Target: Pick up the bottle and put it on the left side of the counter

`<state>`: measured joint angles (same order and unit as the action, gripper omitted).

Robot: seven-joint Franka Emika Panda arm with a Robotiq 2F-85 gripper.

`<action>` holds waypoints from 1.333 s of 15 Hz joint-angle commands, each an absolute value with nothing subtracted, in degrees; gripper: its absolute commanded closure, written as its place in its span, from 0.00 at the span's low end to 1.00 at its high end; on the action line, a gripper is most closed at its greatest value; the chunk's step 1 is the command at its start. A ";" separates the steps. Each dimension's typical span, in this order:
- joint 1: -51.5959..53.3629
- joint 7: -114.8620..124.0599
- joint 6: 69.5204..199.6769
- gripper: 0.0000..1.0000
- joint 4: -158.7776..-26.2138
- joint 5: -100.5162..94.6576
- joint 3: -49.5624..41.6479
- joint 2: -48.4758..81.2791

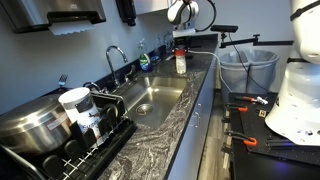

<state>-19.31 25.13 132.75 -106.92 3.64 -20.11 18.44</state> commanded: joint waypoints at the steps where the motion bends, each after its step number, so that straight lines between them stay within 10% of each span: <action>1: -19.31 25.06 133.35 0.03 -105.46 4.30 -20.42 19.66; 2: -19.31 25.08 133.41 0.24 -105.39 4.25 -20.43 19.80; 6: -19.47 24.80 133.44 0.44 -104.91 4.35 -20.39 20.12; 20: -18.08 20.49 129.16 0.44 -108.56 3.98 -19.05 11.06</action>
<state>-18.78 22.81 131.00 -106.07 3.65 -19.57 15.91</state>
